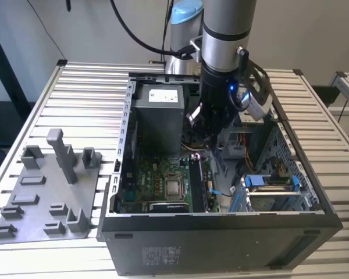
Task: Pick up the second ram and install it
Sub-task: 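Insert the second ram into the second slot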
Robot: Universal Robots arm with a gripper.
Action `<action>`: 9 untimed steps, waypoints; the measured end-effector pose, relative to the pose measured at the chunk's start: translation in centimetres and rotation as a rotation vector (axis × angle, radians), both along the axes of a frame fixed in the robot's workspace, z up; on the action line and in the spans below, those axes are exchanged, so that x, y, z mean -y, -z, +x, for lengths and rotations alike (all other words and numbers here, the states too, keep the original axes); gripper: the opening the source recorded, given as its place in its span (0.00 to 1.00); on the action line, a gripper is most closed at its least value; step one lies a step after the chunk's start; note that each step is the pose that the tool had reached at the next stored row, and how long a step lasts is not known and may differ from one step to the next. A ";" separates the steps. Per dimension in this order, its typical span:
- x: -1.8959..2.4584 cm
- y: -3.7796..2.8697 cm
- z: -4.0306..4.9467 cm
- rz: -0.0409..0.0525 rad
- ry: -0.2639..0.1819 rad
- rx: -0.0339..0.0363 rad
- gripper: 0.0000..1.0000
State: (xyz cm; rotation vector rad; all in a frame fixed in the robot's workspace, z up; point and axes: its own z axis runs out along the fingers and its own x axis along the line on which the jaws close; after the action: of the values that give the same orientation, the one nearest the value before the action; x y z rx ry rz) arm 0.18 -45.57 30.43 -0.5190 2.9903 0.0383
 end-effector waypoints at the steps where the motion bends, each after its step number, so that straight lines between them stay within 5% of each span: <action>1: 0.00 0.00 0.00 0.0000 0.012 -0.0022 0.14; 3: 0.00 0.00 0.00 -0.0001 0.033 -0.0131 0.14; 7: 0.00 -0.02 0.00 -0.0008 0.058 -0.0506 0.14; 9: 0.00 -0.01 -0.01 0.0008 0.078 -0.0540 0.14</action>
State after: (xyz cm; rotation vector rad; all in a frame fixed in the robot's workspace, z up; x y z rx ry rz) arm 0.17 -45.57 30.44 -0.4075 3.0600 0.0480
